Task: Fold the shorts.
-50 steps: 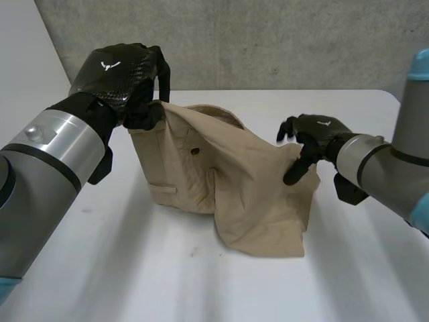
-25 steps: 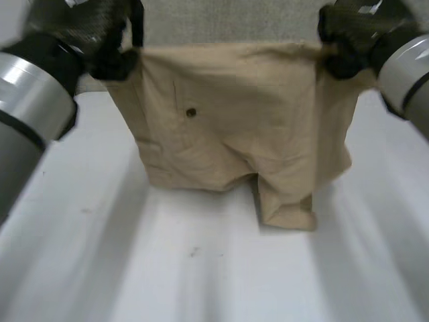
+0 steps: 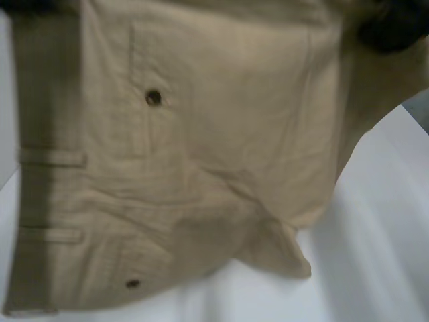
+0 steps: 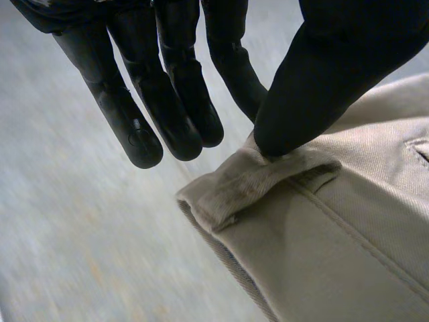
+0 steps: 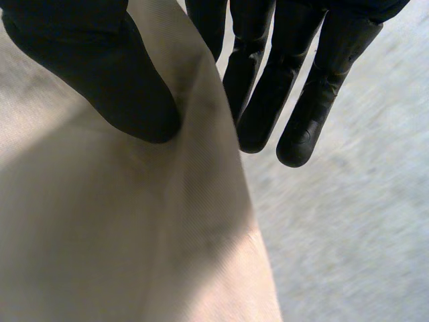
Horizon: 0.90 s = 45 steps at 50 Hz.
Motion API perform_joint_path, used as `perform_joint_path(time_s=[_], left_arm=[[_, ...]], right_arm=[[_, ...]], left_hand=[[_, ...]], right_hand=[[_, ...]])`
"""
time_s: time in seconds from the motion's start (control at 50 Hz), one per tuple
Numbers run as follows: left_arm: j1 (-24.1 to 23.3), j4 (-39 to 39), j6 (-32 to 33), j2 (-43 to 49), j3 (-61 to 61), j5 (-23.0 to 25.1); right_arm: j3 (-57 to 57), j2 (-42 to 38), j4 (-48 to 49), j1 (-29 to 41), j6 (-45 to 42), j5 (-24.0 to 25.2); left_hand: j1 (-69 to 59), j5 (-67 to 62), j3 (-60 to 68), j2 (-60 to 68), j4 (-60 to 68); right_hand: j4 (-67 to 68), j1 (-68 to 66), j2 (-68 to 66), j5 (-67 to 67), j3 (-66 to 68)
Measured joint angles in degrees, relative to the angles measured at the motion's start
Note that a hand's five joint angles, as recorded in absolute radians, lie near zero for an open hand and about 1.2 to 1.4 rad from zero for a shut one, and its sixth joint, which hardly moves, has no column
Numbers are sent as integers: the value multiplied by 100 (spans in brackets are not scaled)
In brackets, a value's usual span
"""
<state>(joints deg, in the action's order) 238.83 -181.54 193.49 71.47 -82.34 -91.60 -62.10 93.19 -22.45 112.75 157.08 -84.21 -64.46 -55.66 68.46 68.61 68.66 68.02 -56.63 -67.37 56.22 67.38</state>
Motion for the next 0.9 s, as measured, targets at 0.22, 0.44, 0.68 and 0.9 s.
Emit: perform_joint_path(time_s=[0.22,0.44,0.68,0.9], left_arm=[[206,-227,43,2069,148,24],[496,-1035,408,3825,2390,-185],[424,-2068,558,2874,2353,-454],[438,-2092,523,2615,1358,-394]], right_arm=[[98,-1822,246,420,-33,-104],[1646,-3003,2449,456,-229,-766],[1855,-2275,3092,451,-599,-922],[537,-1945,2698,546,-565,-892]], left_hand=[[0,0,2,7,1],[0,0,5,10,2],[-54,-109,5,11,3],[-54,-109,5,13,4]], right_hand=[[0,0,0,52,0],[1,0,0,53,0],[1,0,0,63,0],[1,0,0,64,0]])
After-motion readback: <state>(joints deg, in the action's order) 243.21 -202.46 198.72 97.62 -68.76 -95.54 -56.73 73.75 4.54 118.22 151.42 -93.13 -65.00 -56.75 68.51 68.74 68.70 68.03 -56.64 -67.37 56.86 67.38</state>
